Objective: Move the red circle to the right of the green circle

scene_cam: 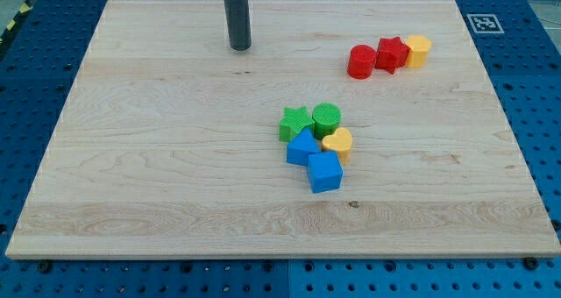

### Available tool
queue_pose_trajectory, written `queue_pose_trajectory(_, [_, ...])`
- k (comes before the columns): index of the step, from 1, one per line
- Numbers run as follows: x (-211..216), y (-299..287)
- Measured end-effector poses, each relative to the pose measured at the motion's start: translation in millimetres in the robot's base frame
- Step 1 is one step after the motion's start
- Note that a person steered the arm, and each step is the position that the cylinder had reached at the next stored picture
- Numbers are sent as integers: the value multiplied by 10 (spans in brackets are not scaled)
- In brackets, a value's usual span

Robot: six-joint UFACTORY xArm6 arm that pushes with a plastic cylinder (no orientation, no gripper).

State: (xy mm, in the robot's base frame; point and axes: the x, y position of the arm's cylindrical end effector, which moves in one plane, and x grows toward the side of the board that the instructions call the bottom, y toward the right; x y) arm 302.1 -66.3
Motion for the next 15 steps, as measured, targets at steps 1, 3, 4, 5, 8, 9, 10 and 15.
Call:
queue_pose_trajectory(1, [-60, 138])
queue_pose_trajectory(3, [-142, 949])
queue_pose_trajectory(4, [-142, 1314])
queue_pose_trajectory(5, [-31, 1584])
queue_pose_trajectory(8, [431, 1833])
queue_pose_trajectory(9, [514, 1933])
queue_pose_trajectory(10, [539, 2112])
queue_pose_trajectory(15, [682, 2236])
